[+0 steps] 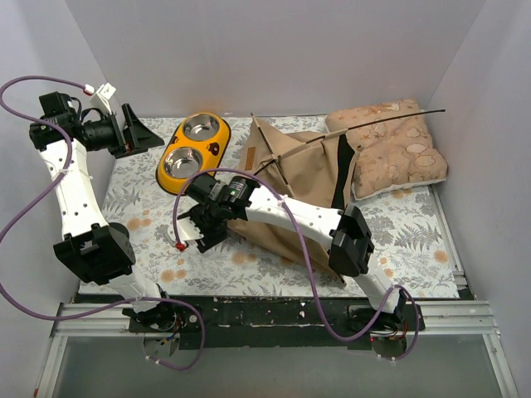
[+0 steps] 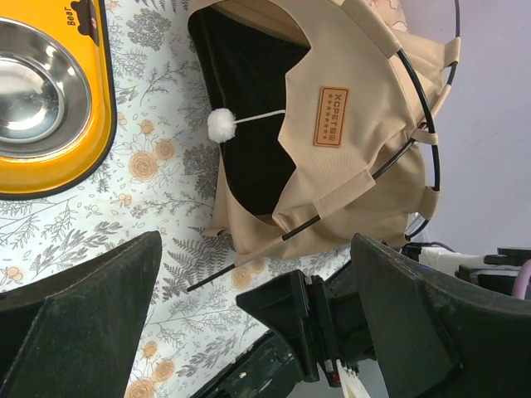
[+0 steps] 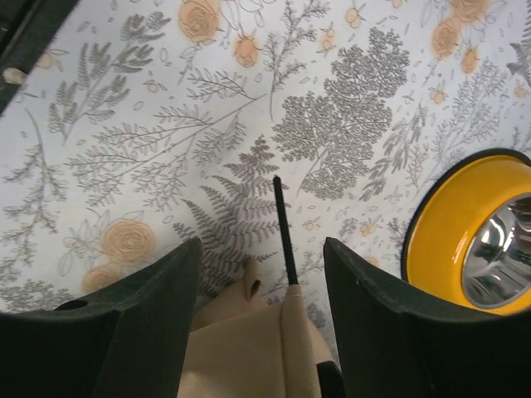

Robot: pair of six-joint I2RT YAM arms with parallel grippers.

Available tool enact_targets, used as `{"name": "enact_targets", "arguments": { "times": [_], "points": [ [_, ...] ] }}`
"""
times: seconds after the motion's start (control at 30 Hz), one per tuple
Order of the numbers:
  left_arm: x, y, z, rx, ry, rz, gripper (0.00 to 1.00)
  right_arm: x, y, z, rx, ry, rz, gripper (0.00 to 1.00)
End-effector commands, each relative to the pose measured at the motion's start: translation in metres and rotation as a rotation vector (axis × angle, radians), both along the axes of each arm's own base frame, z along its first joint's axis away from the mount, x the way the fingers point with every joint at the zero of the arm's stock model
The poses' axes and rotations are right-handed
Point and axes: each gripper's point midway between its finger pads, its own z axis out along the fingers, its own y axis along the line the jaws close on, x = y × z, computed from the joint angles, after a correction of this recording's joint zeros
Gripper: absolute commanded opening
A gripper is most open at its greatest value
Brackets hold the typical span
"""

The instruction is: Set up the pet tent

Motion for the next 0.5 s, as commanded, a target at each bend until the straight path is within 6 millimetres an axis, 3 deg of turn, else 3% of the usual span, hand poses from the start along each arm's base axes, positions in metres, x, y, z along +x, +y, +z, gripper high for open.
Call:
{"name": "enact_targets", "arguments": {
  "times": [0.0, 0.2, 0.37, 0.47],
  "points": [
    [-0.017, -0.007, 0.013, -0.029, -0.033, -0.022, 0.98, 0.019, 0.011, -0.019, 0.004, -0.088, 0.027, 0.67],
    [-0.016, -0.006, 0.013, -0.069, -0.029, -0.023, 0.98, 0.034, 0.023, -0.042, 0.0, -0.141, 0.039, 0.66],
    [-0.019, -0.004, 0.01, -0.081, -0.024, -0.019, 0.98, 0.04, 0.02, -0.068, -0.039, -0.181, 0.058, 0.59],
    [-0.019, -0.003, 0.007, -0.085, -0.019, -0.015, 0.98, 0.041, 0.019, -0.074, -0.044, -0.18, 0.065, 0.52]
  ]
}}
